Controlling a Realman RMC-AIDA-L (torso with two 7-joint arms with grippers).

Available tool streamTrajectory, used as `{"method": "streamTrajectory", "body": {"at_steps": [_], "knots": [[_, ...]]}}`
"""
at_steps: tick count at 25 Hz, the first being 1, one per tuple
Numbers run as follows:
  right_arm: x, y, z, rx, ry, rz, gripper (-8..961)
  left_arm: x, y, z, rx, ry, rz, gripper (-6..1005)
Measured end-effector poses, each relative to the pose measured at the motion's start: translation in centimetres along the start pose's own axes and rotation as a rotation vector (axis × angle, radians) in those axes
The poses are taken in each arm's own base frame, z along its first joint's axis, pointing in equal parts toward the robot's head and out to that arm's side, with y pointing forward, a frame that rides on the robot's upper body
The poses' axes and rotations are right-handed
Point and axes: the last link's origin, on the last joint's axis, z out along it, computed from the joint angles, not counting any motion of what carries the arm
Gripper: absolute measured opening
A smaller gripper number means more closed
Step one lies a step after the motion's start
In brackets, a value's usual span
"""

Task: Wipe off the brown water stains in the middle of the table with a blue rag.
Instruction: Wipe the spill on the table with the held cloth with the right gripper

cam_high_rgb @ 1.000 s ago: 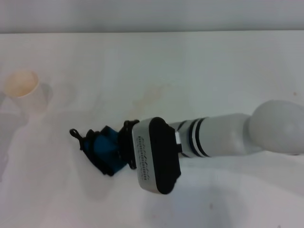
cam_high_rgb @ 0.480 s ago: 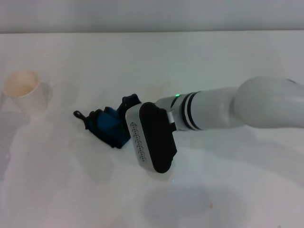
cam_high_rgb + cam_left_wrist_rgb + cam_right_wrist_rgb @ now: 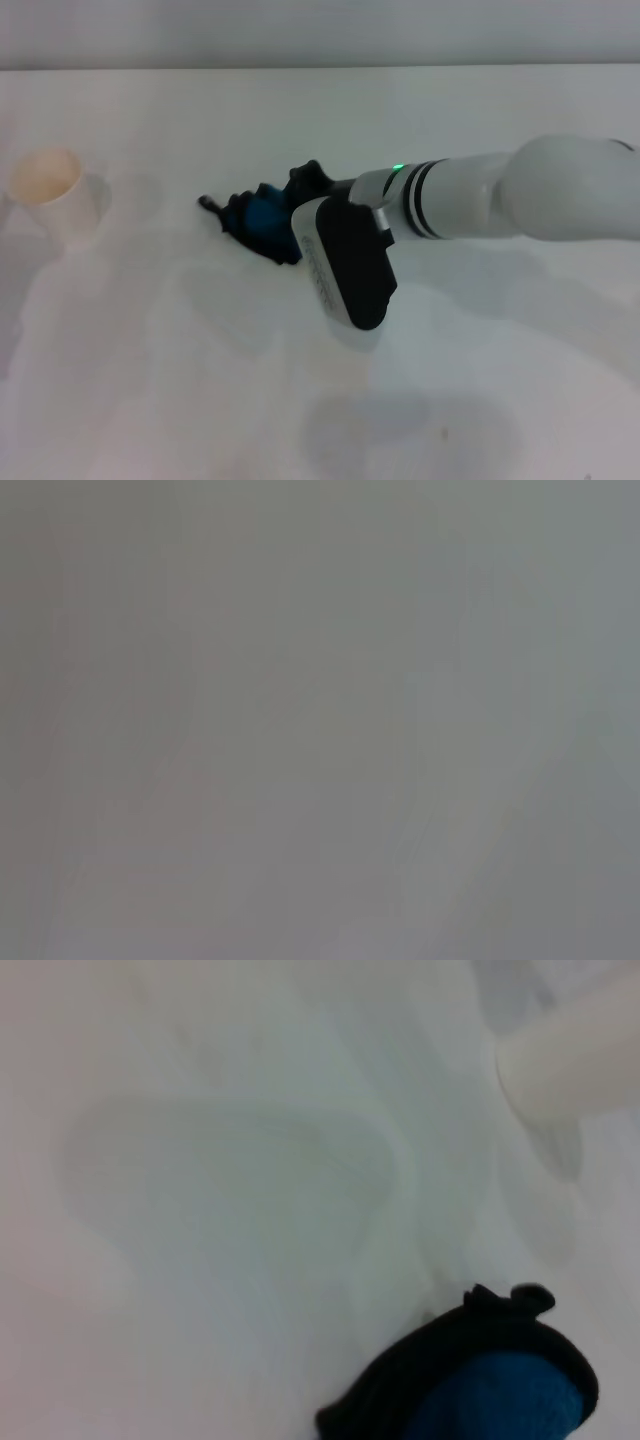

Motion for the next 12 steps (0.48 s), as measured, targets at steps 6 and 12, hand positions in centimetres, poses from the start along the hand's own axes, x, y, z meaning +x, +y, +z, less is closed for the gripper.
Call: {"method": "streamTrajectory", "body": {"at_steps": [6, 12], "knots": [[1.4, -0.3, 0.0, 0.007, 0.047, -0.008, 71, 0.1, 0.0, 0.1, -0.003, 0.003, 0.000, 888], [2.8, 0.2, -0.1, -0.012, 0.087, -0.022, 70, 0.1, 0.0, 0.1, -0.005, 0.004, -0.003, 888]]}}
